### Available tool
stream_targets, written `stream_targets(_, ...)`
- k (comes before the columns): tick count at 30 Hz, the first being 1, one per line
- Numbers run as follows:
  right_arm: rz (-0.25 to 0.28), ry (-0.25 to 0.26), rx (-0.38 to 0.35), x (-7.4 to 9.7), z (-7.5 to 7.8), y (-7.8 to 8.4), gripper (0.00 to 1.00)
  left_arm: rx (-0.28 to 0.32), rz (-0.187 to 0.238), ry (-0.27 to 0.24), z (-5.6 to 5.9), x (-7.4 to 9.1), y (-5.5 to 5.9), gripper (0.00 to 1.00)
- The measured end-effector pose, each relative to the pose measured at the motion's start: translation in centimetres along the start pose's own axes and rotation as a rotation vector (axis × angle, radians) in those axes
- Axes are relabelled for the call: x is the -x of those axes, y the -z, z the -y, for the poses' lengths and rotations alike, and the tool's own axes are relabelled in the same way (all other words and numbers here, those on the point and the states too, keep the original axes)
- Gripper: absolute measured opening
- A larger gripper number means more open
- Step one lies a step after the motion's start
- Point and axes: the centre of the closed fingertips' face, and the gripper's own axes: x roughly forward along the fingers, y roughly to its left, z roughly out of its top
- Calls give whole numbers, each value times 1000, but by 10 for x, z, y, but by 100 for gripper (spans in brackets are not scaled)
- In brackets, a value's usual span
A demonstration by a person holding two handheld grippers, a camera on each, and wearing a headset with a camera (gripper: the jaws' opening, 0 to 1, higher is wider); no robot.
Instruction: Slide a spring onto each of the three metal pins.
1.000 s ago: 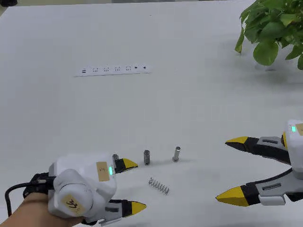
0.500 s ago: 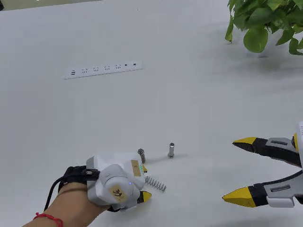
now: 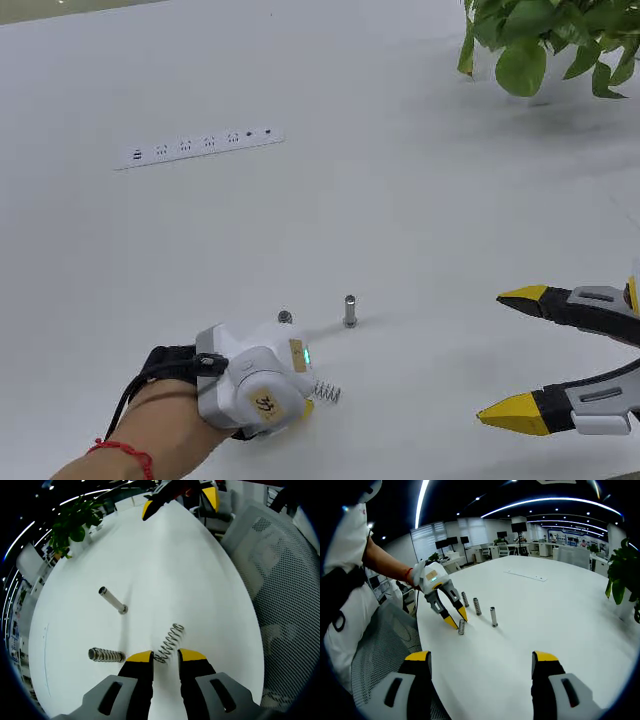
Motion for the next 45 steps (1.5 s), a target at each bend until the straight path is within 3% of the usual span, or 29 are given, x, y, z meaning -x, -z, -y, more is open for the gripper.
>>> stream_targets(16, 39, -20, 50, -10, -6, 5, 87, 60, -33, -25, 7, 2, 7, 11)
stream_targets(31, 46, -21, 49, -16, -7, 2, 86, 127, -12, -29, 14, 5, 11, 11)
stream_targets(45, 43, -33, 63, -21, -16, -6, 83, 196, 70, -45, 26, 18, 2, 10)
